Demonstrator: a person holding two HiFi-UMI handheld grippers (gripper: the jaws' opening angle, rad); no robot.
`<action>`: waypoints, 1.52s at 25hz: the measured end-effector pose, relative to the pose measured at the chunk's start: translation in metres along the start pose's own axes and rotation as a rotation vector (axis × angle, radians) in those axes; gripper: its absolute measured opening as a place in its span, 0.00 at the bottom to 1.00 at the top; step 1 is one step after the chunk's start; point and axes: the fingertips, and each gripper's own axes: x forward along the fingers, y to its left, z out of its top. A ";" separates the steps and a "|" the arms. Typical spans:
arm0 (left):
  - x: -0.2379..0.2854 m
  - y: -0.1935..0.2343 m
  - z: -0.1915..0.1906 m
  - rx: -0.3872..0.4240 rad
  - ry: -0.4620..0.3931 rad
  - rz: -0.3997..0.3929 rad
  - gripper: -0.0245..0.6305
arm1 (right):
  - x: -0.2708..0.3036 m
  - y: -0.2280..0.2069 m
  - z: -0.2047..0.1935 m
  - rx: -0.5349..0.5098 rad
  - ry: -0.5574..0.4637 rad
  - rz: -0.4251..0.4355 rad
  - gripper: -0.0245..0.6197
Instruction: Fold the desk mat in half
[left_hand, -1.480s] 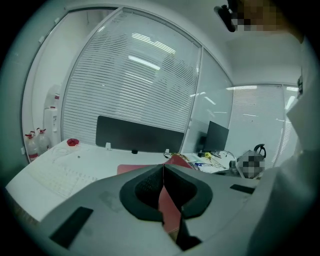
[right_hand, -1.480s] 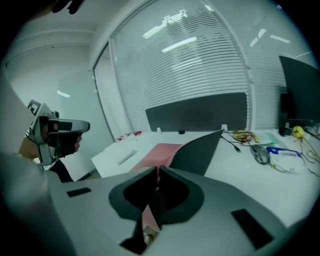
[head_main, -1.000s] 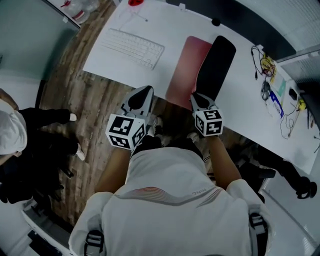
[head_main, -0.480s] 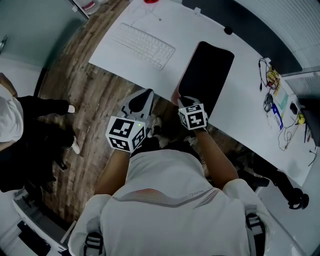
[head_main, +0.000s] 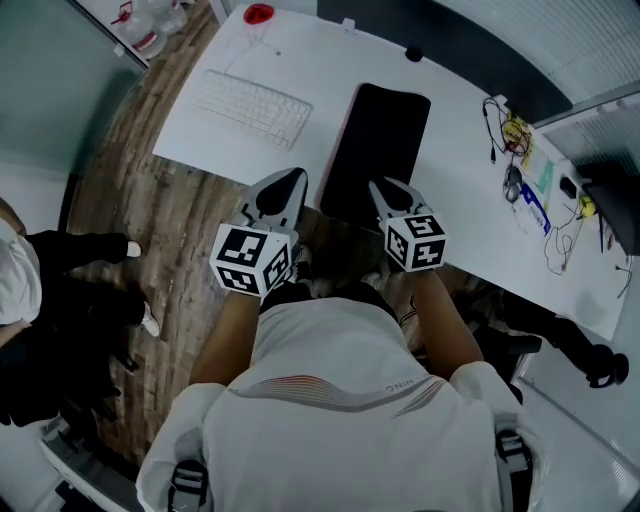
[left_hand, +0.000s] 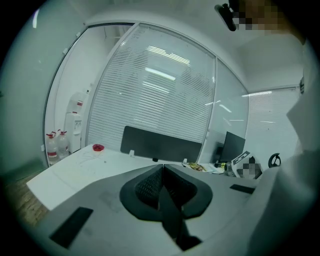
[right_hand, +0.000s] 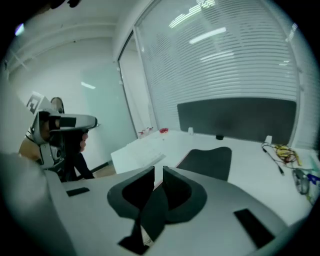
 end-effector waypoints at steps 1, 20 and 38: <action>0.007 -0.007 0.006 0.007 -0.009 -0.018 0.06 | -0.013 -0.013 0.011 0.008 -0.035 -0.030 0.19; 0.078 -0.154 0.106 0.196 -0.189 -0.265 0.06 | -0.268 -0.130 0.135 -0.009 -0.565 -0.436 0.12; 0.072 -0.150 0.105 0.192 -0.184 -0.209 0.06 | -0.247 -0.129 0.137 -0.033 -0.538 -0.356 0.12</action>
